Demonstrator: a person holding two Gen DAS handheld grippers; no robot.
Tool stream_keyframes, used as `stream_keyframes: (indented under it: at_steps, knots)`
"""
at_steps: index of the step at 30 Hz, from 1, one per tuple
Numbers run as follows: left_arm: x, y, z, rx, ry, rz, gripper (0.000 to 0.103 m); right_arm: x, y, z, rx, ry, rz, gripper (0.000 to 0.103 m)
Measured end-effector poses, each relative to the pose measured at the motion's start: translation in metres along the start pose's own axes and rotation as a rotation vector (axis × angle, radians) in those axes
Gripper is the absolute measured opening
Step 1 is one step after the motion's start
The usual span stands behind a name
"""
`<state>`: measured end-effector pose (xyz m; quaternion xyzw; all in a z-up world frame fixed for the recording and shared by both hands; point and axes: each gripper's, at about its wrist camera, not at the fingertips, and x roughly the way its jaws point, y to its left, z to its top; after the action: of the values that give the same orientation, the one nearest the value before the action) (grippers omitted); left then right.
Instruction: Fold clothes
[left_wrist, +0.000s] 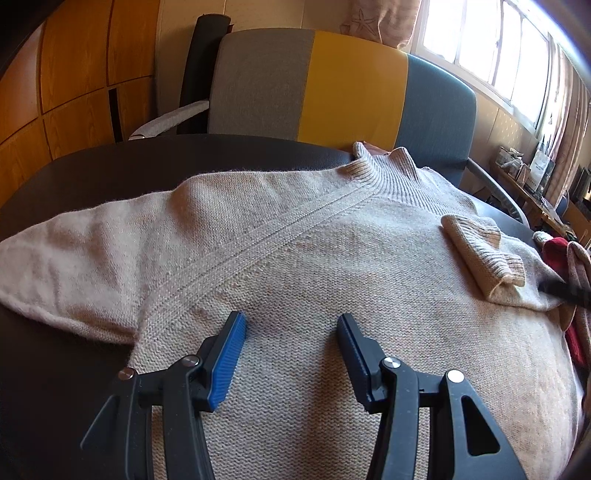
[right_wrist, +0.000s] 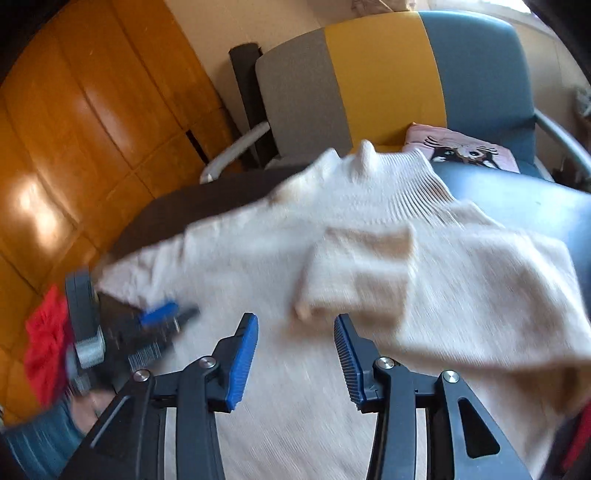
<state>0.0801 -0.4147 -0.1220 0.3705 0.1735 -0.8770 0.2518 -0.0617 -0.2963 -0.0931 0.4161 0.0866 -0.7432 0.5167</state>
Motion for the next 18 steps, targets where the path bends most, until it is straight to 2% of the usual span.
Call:
stream_keyframes:
  at_steps: [3,6,9,11,15,18]
  knots:
    - [-0.003,-0.009,0.003,0.046,0.011,0.017,0.051,-0.004,-0.009,-0.028,-0.051,0.032,-0.093,0.044]
    - [-0.02,-0.04,0.006,0.171,-0.04,-0.056,0.051,-0.006,-0.021,-0.054,-0.063,0.029,-0.174,0.045]
    - [-0.035,-0.089,0.011,0.355,-0.082,-0.132,0.052,-0.015,-0.029,-0.063,-0.027,-0.023,-0.14,0.051]
    - [-0.032,-0.115,0.015,0.446,-0.068,-0.168,0.052,-0.018,-0.035,-0.065,0.007,-0.042,-0.11,0.056]
    - [-0.007,-0.157,0.023,0.593,-0.015,-0.151,0.052,-0.02,-0.041,-0.064,0.033,-0.057,-0.054,0.061]
    - [0.007,-0.172,0.027,0.656,0.012,-0.13,0.052,-0.023,-0.049,-0.064,0.077,-0.073,0.003,0.062]
